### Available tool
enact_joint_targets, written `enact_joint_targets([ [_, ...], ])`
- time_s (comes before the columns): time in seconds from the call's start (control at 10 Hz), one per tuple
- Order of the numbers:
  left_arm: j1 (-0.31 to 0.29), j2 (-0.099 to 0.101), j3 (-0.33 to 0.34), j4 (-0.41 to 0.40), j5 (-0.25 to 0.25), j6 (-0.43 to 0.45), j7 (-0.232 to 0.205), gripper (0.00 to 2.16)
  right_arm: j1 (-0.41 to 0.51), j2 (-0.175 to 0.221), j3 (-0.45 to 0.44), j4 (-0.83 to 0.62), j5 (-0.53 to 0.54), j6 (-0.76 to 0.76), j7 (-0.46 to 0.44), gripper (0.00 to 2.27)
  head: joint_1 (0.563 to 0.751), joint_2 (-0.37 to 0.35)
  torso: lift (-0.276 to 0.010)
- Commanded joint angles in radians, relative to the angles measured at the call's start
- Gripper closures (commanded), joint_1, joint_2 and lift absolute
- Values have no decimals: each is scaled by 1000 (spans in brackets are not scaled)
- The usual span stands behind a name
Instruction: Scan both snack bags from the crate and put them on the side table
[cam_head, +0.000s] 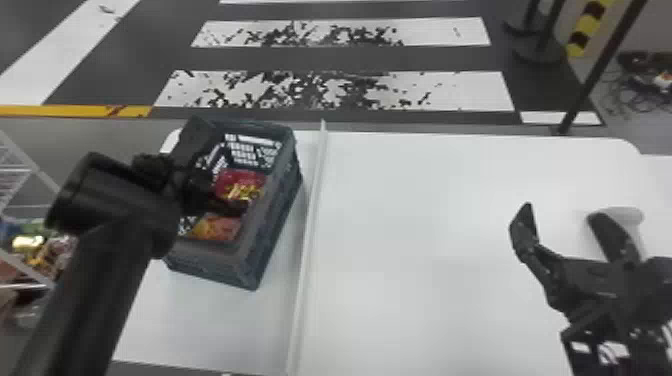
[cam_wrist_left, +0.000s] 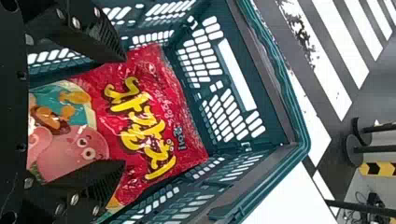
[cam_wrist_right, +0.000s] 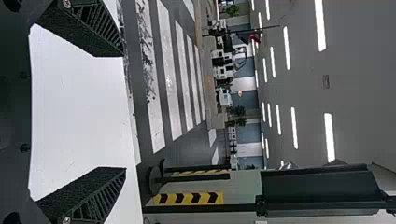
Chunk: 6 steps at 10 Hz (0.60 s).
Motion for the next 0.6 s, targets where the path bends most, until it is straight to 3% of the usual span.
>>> enact_joint_targets([
  [0.0, -44, -3, -52, 59, -11, -2, -2, 87, 0, -2, 0, -1, -1, 6, 0, 49, 695, 75, -87],
  [0.2, -69, -22, -91, 125, -35, -20, -17, 87, 0, -5, 0, -3, -3, 16, 1, 49, 695, 56, -87],
  [0.5, -95, -31, -125, 234, -38, -23, -23, 208, -4, -8, 0, -4, -8, 40, 5, 49, 695, 38, -87],
])
